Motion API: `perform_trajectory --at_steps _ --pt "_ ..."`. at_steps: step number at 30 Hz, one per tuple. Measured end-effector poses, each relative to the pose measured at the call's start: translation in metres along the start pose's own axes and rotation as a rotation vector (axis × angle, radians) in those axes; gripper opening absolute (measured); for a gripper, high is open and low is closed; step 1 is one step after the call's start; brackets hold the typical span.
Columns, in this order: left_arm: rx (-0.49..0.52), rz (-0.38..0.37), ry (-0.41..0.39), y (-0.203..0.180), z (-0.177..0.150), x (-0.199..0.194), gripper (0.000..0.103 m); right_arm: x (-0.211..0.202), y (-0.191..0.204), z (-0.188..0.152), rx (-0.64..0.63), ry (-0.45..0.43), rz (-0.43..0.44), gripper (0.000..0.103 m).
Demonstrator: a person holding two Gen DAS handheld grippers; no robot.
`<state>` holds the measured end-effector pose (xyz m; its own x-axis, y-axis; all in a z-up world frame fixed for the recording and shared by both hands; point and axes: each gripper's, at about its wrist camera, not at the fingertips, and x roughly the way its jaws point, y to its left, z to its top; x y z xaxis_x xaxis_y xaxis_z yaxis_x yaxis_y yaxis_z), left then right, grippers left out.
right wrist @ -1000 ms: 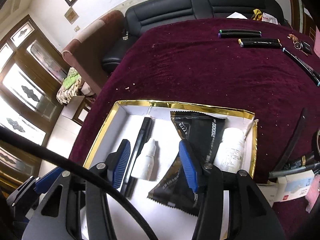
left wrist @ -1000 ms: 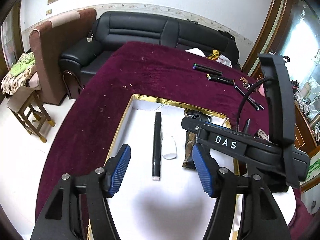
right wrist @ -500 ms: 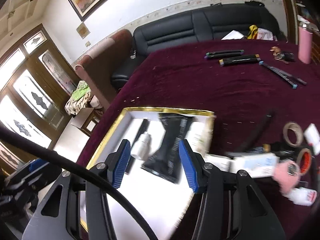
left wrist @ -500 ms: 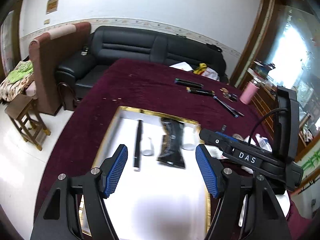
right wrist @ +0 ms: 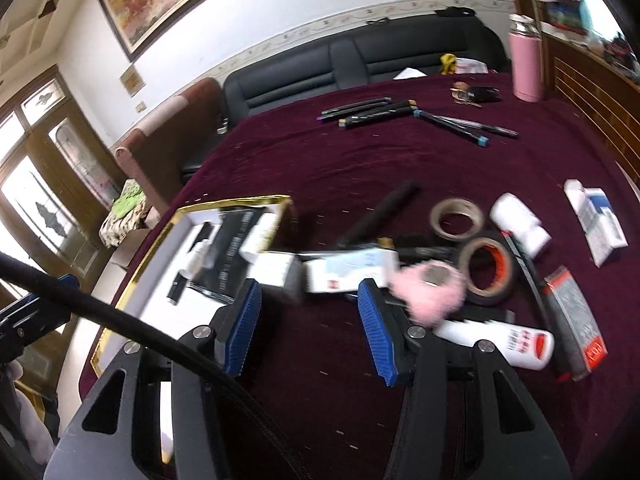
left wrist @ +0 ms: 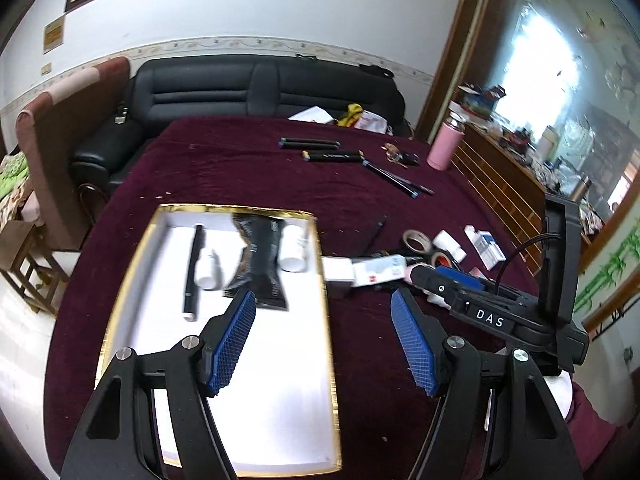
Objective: Organize objects
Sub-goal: 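Withdraw both grippers from the box back toward the cluttered items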
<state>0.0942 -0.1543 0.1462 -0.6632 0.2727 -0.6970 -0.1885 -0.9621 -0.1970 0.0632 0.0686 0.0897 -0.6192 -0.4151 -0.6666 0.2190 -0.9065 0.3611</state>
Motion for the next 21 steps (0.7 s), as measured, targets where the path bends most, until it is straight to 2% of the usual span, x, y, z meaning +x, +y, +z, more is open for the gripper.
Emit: perform_trajectory --at_steps 8,12,15,17,21 --pt "0.018 -0.077 0.062 -0.038 -0.007 0.029 0.064 -0.015 -0.045 -0.013 0.057 -0.003 -0.034 0.049" --pt "-0.018 -0.164 0.13 -0.054 -0.013 0.056 0.064 -0.045 -0.073 -0.019 0.09 -0.056 -0.064 0.049" --pt "-0.039 -0.235 0.196 -0.067 -0.021 0.084 0.064 -0.069 -0.101 -0.022 0.124 -0.086 -0.12 0.049" --pt "-0.015 -0.26 0.222 -0.081 -0.026 0.1 0.064 -0.083 -0.123 -0.026 0.158 -0.1 -0.156 0.049" --pt "0.131 -0.293 0.264 -0.12 -0.035 0.128 0.064 -0.101 -0.162 -0.034 0.228 -0.112 -0.204 0.049"
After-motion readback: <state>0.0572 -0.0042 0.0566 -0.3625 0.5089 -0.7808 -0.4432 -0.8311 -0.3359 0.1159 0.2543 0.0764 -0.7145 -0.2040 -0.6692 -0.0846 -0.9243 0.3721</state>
